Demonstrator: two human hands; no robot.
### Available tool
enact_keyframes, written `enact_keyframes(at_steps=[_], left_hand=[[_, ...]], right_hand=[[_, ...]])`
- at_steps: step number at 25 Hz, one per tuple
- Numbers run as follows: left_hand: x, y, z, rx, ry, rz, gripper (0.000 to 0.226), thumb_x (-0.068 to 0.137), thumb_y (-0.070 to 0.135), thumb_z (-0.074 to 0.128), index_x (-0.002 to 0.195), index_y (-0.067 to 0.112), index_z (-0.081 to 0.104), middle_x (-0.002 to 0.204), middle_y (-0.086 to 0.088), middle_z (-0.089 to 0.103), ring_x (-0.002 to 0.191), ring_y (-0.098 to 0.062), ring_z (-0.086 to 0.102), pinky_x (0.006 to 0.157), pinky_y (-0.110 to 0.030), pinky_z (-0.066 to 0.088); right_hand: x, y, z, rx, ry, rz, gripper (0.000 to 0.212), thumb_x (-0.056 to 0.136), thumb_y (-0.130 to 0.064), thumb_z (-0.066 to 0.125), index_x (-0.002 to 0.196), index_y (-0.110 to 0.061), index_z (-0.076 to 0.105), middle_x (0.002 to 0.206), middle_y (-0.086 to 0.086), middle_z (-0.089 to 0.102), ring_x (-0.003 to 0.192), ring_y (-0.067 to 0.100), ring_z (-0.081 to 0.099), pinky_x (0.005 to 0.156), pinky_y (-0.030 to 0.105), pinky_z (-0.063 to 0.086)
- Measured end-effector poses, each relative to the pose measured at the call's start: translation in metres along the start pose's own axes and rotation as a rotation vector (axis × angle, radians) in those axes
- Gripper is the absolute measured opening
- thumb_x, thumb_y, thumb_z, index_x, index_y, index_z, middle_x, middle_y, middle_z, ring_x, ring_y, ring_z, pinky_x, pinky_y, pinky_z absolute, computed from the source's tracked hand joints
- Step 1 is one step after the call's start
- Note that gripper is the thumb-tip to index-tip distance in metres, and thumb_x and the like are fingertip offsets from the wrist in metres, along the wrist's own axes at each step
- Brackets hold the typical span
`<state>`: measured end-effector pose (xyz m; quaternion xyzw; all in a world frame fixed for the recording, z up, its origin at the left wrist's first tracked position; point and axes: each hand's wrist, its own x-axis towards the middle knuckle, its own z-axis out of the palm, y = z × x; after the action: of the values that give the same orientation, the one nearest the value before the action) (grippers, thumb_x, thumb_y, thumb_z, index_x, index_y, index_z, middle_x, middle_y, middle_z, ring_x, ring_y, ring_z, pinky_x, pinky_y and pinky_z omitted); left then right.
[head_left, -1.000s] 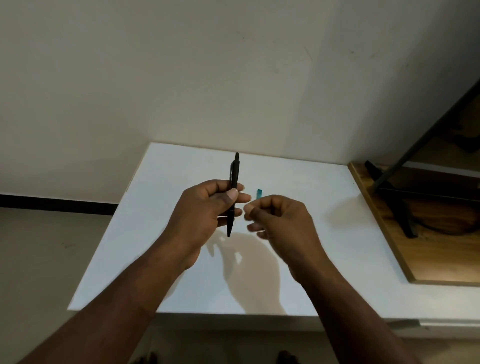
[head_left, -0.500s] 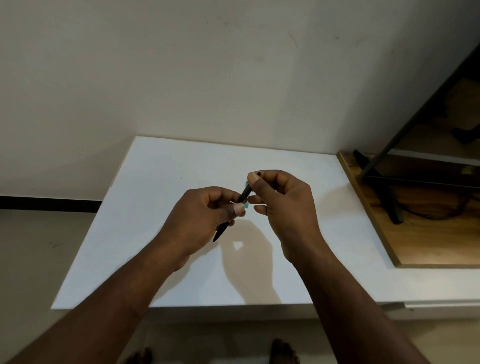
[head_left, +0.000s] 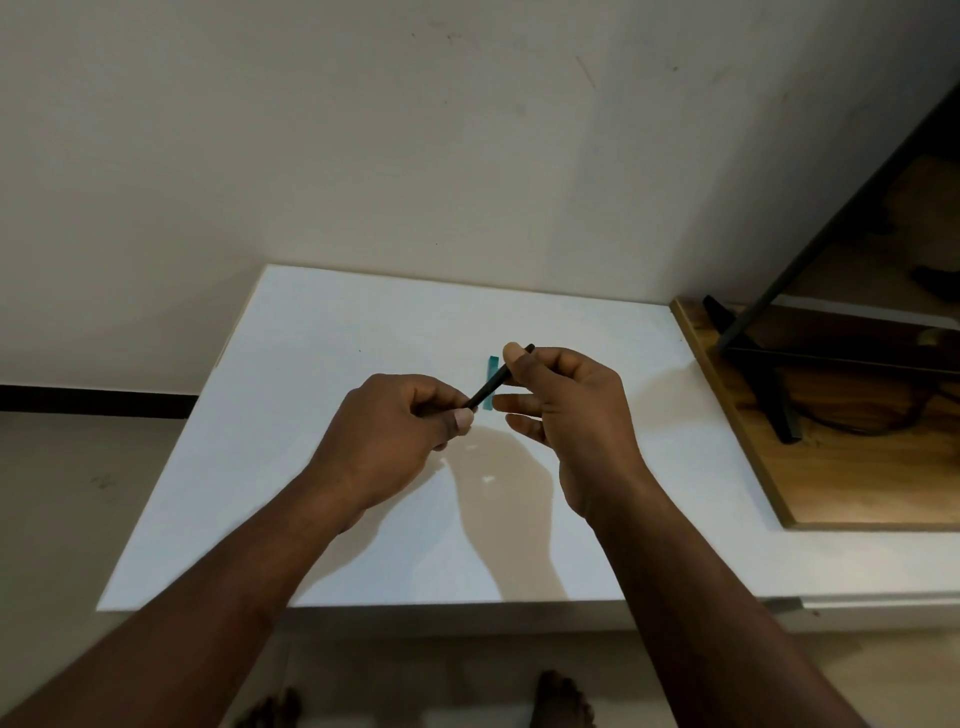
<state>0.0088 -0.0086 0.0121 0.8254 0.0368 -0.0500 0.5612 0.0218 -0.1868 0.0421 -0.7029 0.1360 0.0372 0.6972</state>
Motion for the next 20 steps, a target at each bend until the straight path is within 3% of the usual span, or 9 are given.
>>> enact_keyframes(at_steps=[6,10,14,20], left_hand=[[0.001,-0.002,-0.005,0.126,0.053,-0.001,0.005,0.086,0.033,0.082,0.091,0.034,0.081,0.082,0.015,0.078,0.083,-0.003,0.069,0.068,-0.027,0.049],[-0.002,0.001,-0.001,-0.045,-0.033,-0.017,0.012,0.087,0.039,0.079,0.098,0.034,0.078,0.086,0.011,0.082,0.082,-0.009,0.077,0.082,-0.034,0.059],[-0.003,0.000,0.004,0.078,0.108,0.056,0.020,0.081,0.045,0.084,0.093,0.032,0.074,0.076,0.012,0.079,0.066,0.002,0.069,0.064,-0.025,0.049],[-0.003,0.000,0.001,0.144,0.131,0.127,0.013,0.080,0.041,0.086,0.085,0.034,0.077,0.071,0.017,0.076,0.064,0.004,0.067,0.057,-0.019,0.044]], right_hand=[[0.000,0.003,0.000,-0.038,-0.016,0.027,0.025,0.102,-0.035,0.070,0.099,-0.013,0.082,0.101,0.003,0.084,0.081,0.022,0.083,0.070,0.029,0.061],[-0.003,0.009,0.006,-0.065,-0.037,0.016,0.017,0.099,-0.027,0.074,0.096,-0.011,0.080,0.095,0.007,0.084,0.080,0.022,0.083,0.069,0.029,0.060],[-0.008,0.013,0.013,-0.058,-0.044,0.015,0.014,0.096,-0.023,0.078,0.095,-0.010,0.074,0.088,0.006,0.084,0.078,0.021,0.082,0.069,0.030,0.059],[-0.008,0.009,0.011,-0.057,-0.081,0.042,0.018,0.098,-0.026,0.076,0.097,-0.008,0.076,0.094,0.006,0.084,0.084,0.020,0.083,0.072,0.031,0.060]])
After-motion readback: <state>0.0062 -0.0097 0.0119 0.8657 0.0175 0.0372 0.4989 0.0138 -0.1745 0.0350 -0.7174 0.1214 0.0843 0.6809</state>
